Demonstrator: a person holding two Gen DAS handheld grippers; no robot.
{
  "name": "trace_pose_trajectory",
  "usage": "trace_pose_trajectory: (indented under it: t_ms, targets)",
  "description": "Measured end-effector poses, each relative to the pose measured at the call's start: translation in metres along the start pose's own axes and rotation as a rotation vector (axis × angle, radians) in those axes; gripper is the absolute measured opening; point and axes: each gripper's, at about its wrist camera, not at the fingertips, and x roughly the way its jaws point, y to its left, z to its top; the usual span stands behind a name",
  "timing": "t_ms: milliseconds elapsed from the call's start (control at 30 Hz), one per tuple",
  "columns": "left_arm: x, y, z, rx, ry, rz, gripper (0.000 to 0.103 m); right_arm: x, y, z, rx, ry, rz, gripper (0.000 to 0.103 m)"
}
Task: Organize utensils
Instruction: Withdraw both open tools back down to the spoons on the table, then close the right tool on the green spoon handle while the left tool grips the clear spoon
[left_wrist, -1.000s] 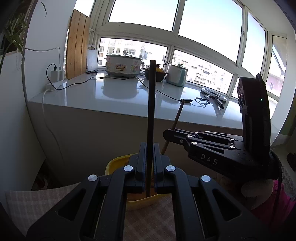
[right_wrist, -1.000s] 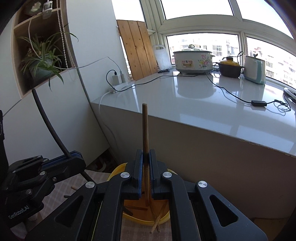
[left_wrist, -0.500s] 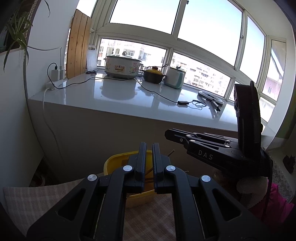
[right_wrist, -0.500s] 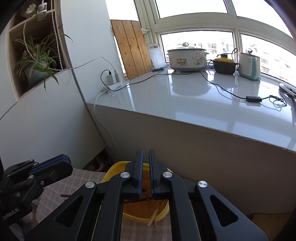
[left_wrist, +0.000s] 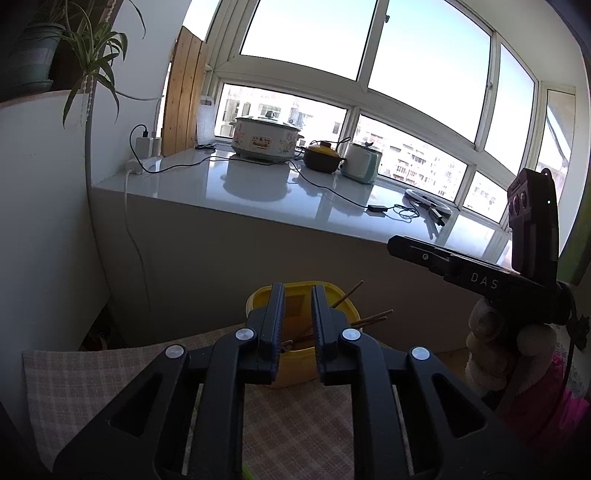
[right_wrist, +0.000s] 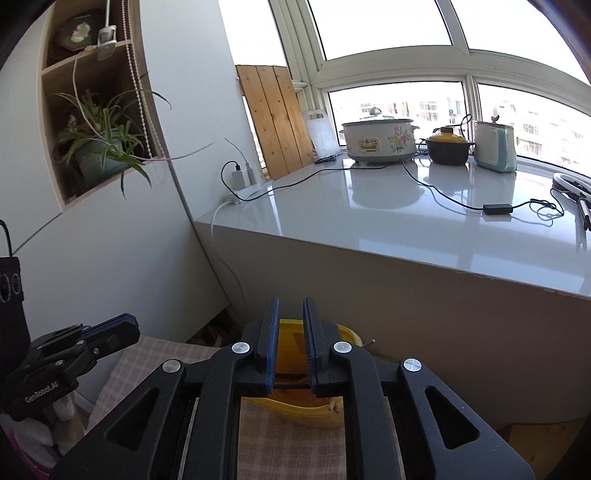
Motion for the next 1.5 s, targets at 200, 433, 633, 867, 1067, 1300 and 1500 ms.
trace_pose_trajectory:
  t_ms: [200,433,633,867,1067,1300,1500]
  targets:
    - [-0.024,0.022,-0.025,0.007,0.048,0.075,0.021,-0.03,0.03,-0.014,-0.069,-0.05,0.037,0.035]
    - [-0.031,0.067,-0.07,-0.081,0.158,0.137,0.029,-0.041,0.067,-0.055,-0.169,-0.011,0.099,0.035]
    - [-0.022,0.097,-0.12,-0.194,0.28,0.139,0.029,-0.022,0.081,-0.097,-0.174,0.1,0.138,0.035]
    - [-0.008,0.121,-0.168,-0.33,0.375,0.111,0.029,0.012,0.083,-0.137,-0.16,0.235,0.143,0.035]
    - [0.007,0.137,-0.189,-0.404,0.4,0.119,0.029,0.039,0.074,-0.158,-0.119,0.311,0.128,0.035]
    - [0.02,0.153,-0.202,-0.492,0.407,0.085,0.029,0.073,0.071,-0.181,-0.025,0.424,0.159,0.035]
    - [0.028,0.157,-0.206,-0.502,0.41,0.08,0.029,0.099,0.073,-0.194,0.055,0.481,0.16,0.035]
